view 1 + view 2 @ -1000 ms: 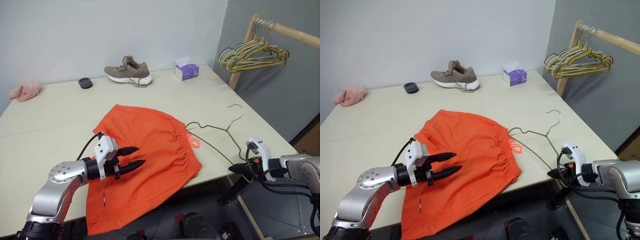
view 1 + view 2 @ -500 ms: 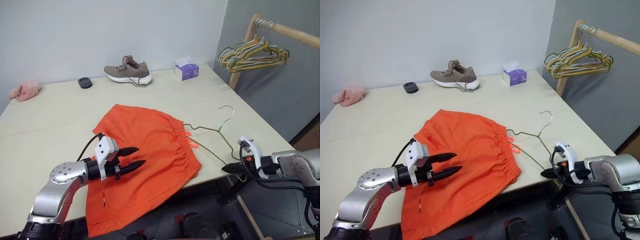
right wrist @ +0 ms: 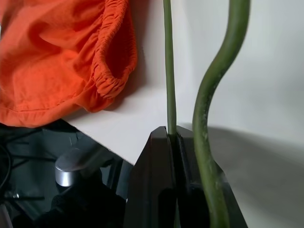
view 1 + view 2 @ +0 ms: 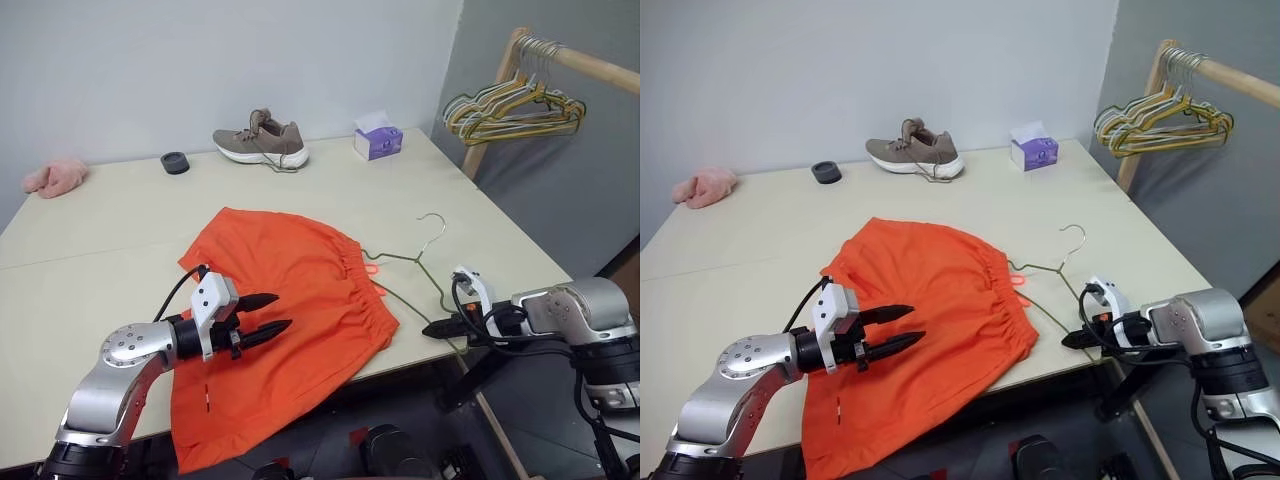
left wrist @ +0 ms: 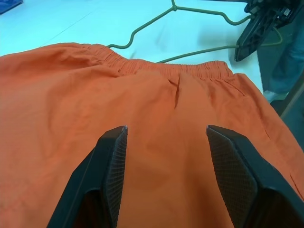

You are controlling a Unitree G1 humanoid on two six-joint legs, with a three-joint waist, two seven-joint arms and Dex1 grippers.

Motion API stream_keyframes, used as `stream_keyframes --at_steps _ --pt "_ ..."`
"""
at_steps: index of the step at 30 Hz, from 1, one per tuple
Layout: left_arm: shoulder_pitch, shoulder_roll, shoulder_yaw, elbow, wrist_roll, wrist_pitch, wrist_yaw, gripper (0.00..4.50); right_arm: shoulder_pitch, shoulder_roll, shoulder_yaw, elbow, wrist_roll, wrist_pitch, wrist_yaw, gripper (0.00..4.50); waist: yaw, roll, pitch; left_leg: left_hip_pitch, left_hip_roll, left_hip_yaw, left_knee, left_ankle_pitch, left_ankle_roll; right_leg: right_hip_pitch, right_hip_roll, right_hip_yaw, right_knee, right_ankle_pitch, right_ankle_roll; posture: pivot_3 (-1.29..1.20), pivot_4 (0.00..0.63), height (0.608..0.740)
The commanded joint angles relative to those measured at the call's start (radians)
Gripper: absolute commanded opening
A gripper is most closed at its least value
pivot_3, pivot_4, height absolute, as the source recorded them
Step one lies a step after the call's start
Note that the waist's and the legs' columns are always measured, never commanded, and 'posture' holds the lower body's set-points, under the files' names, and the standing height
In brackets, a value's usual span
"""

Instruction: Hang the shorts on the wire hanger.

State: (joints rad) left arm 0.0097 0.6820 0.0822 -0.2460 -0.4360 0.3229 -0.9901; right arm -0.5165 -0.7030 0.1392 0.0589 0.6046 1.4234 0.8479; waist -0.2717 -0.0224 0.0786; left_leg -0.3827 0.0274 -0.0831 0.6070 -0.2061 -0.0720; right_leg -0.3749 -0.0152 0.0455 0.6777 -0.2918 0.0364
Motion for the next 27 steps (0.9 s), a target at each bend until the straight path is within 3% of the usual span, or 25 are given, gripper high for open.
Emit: stream_keyframes --at_steps 1,4,13,21,27 --pt "-0.022 0.002 0.005 -0.021 0.002 -0.016 0.006 2.79 -0.048 -0.042 0.084 0.021 -0.060 -0.174 0.096 0.00 0.001 0.000 0.000 0.000 0.000 0.000 0.000 0.000 0.000 0.000 0.000 0.000 0.000 0.000 0.000 -0.20 0.006 0.740" --pt "-0.027 0.003 0.004 -0.021 0.003 -0.016 0.006 2.79 -0.099 -0.064 0.168 0.058 -0.137 -0.371 0.208 0.00 0.000 0.000 0.000 0.000 0.000 0.000 0.000 0.000 0.000 0.000 0.000 0.000 0.000 0.000 0.000 -0.20 0.001 0.740" --pt "-0.028 0.010 0.009 -0.024 0.005 -0.016 0.001 2.79 -0.163 -0.074 0.239 0.026 -0.157 -0.422 0.380 0.00 0.005 0.000 0.000 0.000 0.001 0.000 0.000 0.000 0.000 -0.001 0.001 0.000 0.000 0.003 0.006 -0.19 0.000 0.740" --pt "-0.029 0.010 0.004 -0.031 0.010 -0.015 0.004 2.79 -0.215 0.019 0.305 0.197 -0.308 -0.480 0.289 0.00 0.007 0.001 0.000 0.000 0.001 0.000 0.000 0.000 0.000 -0.001 0.001 0.000 0.001 0.003 0.005 -0.18 0.000 0.740" --pt "-0.034 0.011 0.003 -0.037 0.010 -0.008 0.006 2.79 -0.288 0.095 0.309 0.305 -0.358 -0.519 0.304 0.00 0.009 0.001 -0.001 0.000 0.001 0.000 0.000 0.000 0.000 -0.001 0.001 0.000 0.002 0.004 0.007 -0.18 0.000 0.740"
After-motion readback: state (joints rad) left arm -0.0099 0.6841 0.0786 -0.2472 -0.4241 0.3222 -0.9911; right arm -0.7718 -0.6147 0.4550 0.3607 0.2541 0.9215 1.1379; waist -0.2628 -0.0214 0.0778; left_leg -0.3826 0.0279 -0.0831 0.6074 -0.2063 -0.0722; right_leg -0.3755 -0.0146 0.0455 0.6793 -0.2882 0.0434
